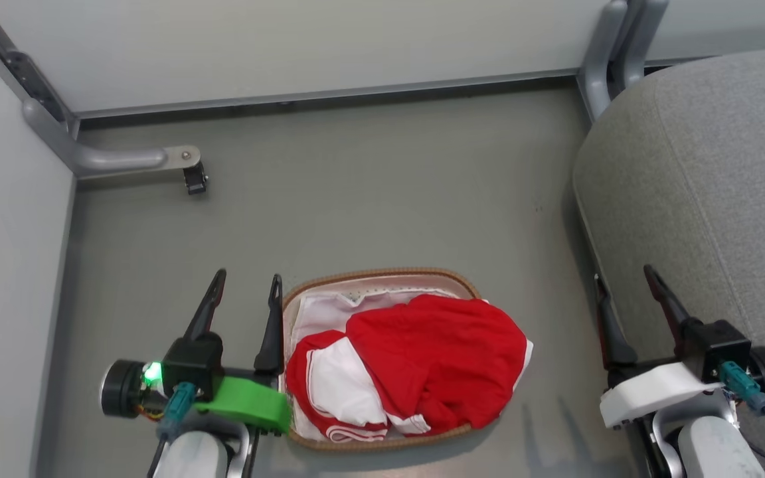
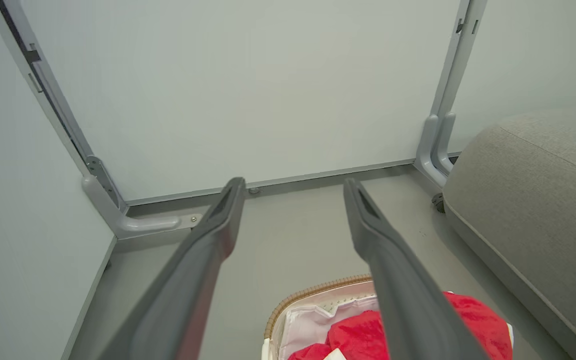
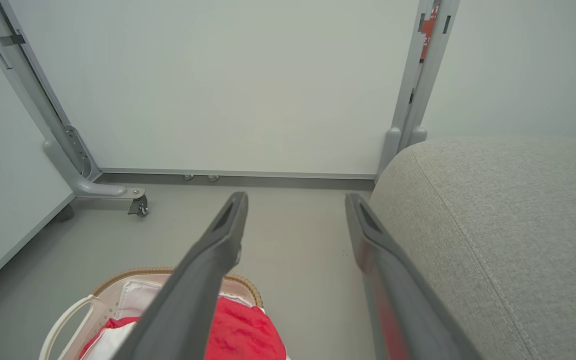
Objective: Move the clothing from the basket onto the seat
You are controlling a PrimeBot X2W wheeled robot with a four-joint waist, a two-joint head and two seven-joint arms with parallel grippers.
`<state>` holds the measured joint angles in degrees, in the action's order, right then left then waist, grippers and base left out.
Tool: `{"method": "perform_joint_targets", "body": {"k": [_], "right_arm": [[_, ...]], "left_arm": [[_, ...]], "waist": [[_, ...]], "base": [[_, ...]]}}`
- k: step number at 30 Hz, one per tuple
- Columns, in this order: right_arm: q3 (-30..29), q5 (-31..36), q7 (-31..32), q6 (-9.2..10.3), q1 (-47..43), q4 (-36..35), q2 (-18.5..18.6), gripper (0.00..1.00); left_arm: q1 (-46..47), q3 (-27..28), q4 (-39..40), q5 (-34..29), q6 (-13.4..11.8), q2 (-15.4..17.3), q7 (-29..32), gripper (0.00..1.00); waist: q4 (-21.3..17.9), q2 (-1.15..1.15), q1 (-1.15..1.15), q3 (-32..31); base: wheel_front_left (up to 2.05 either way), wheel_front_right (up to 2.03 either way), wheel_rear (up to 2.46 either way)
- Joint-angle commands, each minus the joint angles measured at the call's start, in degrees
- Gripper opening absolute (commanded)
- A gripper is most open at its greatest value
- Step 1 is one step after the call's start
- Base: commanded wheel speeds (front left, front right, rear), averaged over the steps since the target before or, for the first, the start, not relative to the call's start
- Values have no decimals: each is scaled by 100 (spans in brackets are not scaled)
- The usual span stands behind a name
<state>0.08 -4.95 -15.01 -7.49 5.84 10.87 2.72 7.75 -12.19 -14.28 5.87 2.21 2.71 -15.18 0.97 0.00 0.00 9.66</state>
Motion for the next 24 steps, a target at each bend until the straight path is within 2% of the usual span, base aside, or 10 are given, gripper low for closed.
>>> {"method": "perform_joint_targets", "body": {"k": [1,10,24], "right_arm": [[-37,30,-26,0,142,-49,30,100],[-235,-91,-20,1,742,-200,28,100],[-212,-539,-20,1,1363,-364,23,100]], "left_arm": [[251,-33,-53,-85,53,32,5,100],[1642,-813,-1124,-497,331,34,4,100],[2873,-2380,-3198,-715,429,38,4,100]], "waist": [[-92,0,0,592],[-414,0,0,1810],[-1045,0,0,3068]], "base": [[0,0,0],[0,0,0],[0,0,0]]}}
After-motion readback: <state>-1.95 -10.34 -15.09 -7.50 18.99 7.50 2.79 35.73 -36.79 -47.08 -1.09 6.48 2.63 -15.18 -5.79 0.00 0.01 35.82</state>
